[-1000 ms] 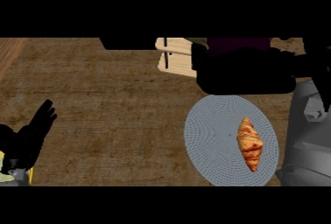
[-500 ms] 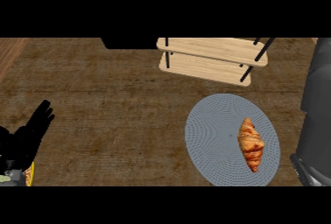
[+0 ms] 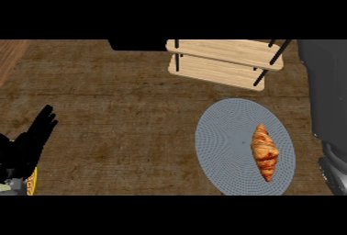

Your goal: Pick the eggplant from the placemat and place it in the tiered shelf

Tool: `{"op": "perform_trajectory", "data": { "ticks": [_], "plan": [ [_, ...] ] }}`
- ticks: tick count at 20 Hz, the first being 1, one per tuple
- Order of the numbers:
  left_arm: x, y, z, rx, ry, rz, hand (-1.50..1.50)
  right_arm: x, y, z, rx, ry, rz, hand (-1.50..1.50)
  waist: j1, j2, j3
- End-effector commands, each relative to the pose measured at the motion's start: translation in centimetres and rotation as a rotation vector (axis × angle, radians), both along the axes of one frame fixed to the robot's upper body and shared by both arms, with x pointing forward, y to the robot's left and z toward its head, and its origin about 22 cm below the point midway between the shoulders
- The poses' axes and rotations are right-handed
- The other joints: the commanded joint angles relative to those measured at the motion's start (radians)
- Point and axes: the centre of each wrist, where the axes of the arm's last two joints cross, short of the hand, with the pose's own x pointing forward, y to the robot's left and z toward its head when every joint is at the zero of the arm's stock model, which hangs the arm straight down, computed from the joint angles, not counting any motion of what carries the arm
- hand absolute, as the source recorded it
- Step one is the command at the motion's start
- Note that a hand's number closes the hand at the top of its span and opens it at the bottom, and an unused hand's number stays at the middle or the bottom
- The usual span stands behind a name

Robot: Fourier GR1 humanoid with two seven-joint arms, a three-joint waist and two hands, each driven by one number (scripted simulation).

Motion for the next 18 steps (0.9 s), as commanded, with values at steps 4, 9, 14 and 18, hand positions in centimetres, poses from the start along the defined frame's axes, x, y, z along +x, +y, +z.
{"op": "perform_trajectory", "data": {
  "ticks": [4,9,14,18],
  "plan": [
    [1.0,-0.3,1.1,0.0,0.003,-0.008,0.0,4.1,-1.6,-0.4,0.076,-0.007,-0.04,1.5,0.005,0.002,0.0],
    [1.3,0.1,0.8,0.0,-0.001,0.0,0.0,6.5,-4.6,-5.3,0.079,0.053,-0.065,1.5,-0.003,0.002,0.0],
    [0.3,-1.8,1.5,-0.001,-0.001,-0.006,0.0,7.6,-4.9,-5.5,0.144,0.06,-0.178,-1.5,0.004,0.0,0.001],
    [2.7,-0.2,0.8,-0.01,0.008,-0.023,0.0,8.6,-2.4,-5.5,0.04,0.084,-0.128,-1.5,0.001,0.004,0.0]
  ]
}}
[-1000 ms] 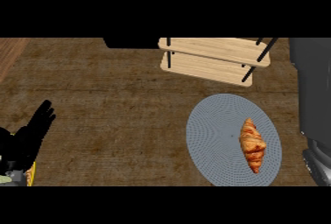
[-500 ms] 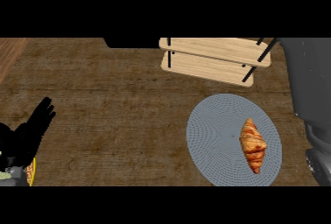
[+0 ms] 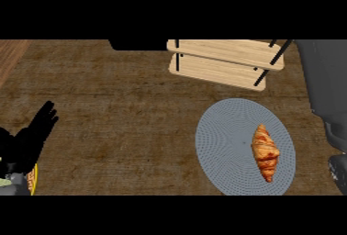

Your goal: Pick the eggplant from the placemat and place it in the tiered shelf

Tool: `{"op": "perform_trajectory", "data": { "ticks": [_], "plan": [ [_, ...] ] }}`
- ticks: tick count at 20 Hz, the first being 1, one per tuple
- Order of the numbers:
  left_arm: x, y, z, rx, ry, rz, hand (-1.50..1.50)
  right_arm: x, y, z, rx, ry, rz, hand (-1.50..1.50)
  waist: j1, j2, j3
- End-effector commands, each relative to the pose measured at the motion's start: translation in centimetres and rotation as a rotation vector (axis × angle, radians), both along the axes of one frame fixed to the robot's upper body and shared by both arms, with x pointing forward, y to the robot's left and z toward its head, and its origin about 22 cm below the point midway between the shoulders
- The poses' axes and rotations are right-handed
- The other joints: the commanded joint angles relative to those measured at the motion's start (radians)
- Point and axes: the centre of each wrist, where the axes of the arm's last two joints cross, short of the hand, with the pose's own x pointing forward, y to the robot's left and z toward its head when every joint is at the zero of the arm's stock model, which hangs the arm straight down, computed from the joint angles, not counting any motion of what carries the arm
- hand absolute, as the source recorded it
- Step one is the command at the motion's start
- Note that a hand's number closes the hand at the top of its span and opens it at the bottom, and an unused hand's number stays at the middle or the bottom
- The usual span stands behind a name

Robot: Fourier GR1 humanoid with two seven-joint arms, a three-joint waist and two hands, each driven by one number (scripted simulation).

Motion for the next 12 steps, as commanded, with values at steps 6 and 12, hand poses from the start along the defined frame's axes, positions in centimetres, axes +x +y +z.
{"op": "perform_trajectory", "data": {
  "ticks": [6,12],
  "plan": [
    [-0.6,1.1,0.0,-0.01,0.003,0.0,0.0,1.1,-2.1,-2.1,0.082,-0.052,0.058,-1.5,-0.004,-0.003,0.0],
    [-1.2,-0.5,-1.3,0.007,-0.006,0.009,0.0,0.6,-3.4,0.2,0.327,-0.119,0.082,-1.5,-0.003,-0.004,0.0]
  ]
}}
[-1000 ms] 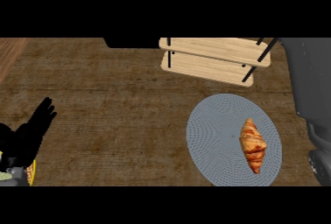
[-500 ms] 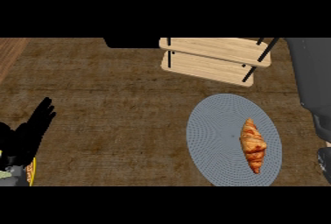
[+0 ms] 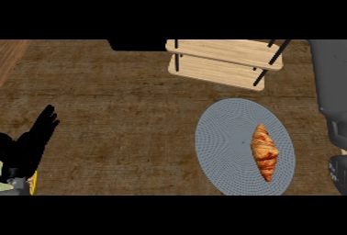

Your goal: Pick the eggplant from the placemat and place it in the tiered shelf

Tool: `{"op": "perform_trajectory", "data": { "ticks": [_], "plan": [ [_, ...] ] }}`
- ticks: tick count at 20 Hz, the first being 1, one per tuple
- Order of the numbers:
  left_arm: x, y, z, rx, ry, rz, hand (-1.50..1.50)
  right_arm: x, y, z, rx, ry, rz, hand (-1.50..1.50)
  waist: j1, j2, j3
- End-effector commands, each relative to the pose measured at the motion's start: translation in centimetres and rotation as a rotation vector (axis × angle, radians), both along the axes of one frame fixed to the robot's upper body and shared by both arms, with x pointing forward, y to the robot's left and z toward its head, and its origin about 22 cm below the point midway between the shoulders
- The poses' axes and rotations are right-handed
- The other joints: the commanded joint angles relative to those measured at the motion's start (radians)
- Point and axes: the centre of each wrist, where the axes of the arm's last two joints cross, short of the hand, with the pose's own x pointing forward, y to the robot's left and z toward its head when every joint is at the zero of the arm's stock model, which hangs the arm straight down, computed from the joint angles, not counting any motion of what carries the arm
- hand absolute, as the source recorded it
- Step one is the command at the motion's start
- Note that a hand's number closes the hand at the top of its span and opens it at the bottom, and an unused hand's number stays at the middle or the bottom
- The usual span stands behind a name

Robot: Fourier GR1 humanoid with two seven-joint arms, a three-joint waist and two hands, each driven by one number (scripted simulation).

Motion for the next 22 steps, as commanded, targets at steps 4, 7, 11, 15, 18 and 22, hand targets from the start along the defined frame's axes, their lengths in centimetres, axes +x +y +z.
{"op": "perform_trajectory", "data": {
  "ticks": [4,7,11,15,18,22],
  "plan": [
    [0.4,0.7,1.2,0.003,0.016,0.025,0.0,-1.4,-1.9,1.2,0.242,-0.026,0.056,-1.5,-0.013,-0.005,0.0],
    [-0.4,0.9,0.5,0.012,-0.006,0.02,0.0,-2.9,-3.1,3.1,0.323,-0.109,0.068,-1.5,-0.015,-0.007,0.0],
    [-1.5,1.6,0.3,-0.001,0.011,0.017,0.0,-5.9,-6.4,5.4,0.377,-0.194,0.062,-1.5,-0.019,-0.008,0.0],
    [-0.1,0.1,0.9,0.014,0.006,0.041,0.0,-10.6,-10.4,9.1,0.404,-0.236,0.035,-1.5,-0.039,-0.013,0.001],
    [-0.2,0.1,0.6,0.012,0.013,0.027,0.0,-13.9,-13.1,10.4,0.397,-0.208,-0.055,-1.5,-0.043,-0.013,0.0],
    [-0.7,0.1,0.4,-0.01,0.008,0.057,0.0,-19.5,-18.3,12.7,0.364,-0.182,-0.089,-1.5,-0.051,-0.017,0.001]
  ]
}}
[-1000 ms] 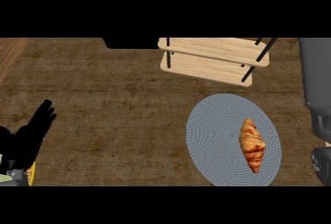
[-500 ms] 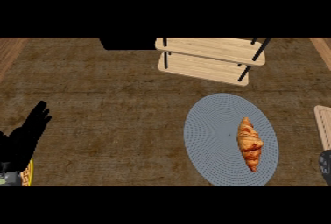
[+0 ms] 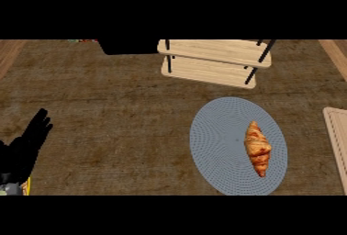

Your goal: Pick the eggplant from the placemat and place it in the tiered shelf

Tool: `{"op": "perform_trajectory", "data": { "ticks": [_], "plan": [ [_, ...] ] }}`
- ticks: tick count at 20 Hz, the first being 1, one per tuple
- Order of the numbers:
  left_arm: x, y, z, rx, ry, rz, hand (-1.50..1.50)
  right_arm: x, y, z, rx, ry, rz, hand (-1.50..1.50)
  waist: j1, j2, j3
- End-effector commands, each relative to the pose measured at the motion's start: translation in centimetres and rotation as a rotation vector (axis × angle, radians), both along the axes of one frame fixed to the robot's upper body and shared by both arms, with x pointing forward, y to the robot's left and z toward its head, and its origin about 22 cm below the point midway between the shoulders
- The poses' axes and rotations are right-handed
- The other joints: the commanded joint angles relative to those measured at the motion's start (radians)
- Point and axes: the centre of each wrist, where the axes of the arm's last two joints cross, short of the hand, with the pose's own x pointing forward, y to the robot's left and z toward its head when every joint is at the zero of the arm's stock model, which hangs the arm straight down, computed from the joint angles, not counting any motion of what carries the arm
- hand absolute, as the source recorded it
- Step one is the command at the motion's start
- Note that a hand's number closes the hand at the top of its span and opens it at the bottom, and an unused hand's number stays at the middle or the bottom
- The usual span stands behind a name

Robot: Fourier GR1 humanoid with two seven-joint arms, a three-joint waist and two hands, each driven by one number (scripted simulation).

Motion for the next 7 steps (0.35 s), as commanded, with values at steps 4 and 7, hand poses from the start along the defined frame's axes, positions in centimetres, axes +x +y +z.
{"op": "perform_trajectory", "data": {
  "ticks": [4,7],
  "plan": [
    [-1.9,0.6,-1.1,0.009,0.015,0.012,0.0,-9.4,-9.1,1.5,-0.043,0.058,-0.024,-1.5,-0.02,-0.005,0.001],
    [-1.6,2.1,-0.1,0.029,0.003,0.025,0.0,-13.4,-11.6,2.7,-0.065,0.032,-0.027,-1.5,-0.024,-0.007,0.001]
  ]
}}
